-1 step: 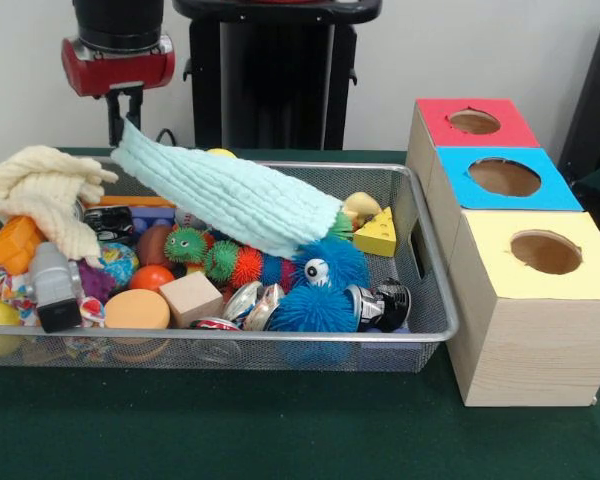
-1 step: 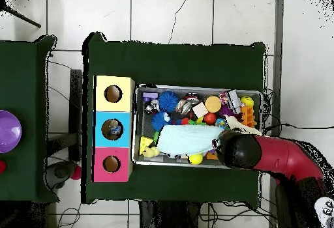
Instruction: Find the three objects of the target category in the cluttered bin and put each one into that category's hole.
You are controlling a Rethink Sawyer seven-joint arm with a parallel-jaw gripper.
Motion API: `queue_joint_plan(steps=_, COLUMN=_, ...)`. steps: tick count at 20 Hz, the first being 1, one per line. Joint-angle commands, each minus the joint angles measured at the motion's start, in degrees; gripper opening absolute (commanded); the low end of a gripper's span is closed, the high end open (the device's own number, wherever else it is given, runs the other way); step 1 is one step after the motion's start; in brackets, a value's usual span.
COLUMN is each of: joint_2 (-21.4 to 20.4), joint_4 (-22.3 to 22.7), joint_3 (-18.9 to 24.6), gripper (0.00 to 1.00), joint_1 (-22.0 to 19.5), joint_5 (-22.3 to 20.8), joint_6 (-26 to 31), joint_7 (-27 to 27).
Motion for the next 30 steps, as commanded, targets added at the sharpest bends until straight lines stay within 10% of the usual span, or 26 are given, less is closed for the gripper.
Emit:
queue_joint_plan(steps=1, joint_2=-1.68, joint_4=-3.6, joint_3=5.78, gripper=0.0, joint_1=-1.5, joint_5=-4.21, joint_6=7.85, joint_7=-13.21)
queue_joint_plan(steps=30, joint_2=-7.36, joint_4=-10.46, joint_3=14.03, gripper=0.0, joint_1=-8.1, joint_5=-6.49, joint_6=20.97, joint_7=-21.29)
